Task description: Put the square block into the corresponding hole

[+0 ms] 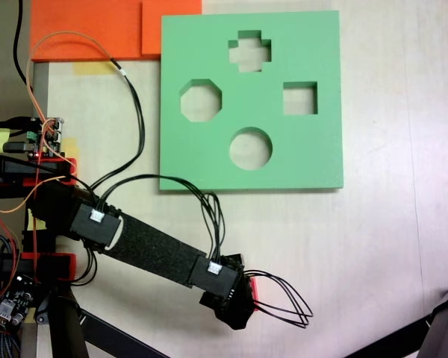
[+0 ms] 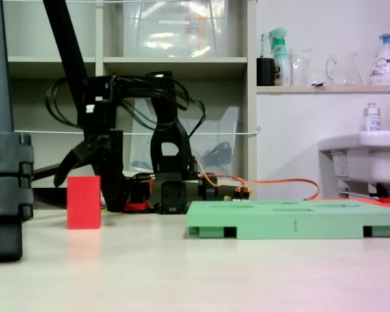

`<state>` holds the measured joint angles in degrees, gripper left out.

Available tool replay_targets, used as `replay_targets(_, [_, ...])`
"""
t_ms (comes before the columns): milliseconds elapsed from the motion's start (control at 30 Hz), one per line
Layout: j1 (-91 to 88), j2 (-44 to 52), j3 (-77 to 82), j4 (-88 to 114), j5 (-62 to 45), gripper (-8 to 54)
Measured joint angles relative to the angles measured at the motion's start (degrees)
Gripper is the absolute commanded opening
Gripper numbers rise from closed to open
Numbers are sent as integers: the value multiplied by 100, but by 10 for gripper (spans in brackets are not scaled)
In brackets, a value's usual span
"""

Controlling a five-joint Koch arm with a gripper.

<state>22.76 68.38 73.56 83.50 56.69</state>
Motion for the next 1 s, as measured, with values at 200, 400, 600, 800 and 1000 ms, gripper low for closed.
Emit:
replay_targets(200, [-237, -308, -132, -70, 316, 330])
replay_targets(400, [-281, -563, -387, 114, 791, 303])
replay_targets(600, [-202, -624, -439, 229, 791, 294])
replay_targets(800, [-202, -457, -413, 299, 905, 292])
replay_targets(1000, [-431, 132, -360, 853, 1468, 255])
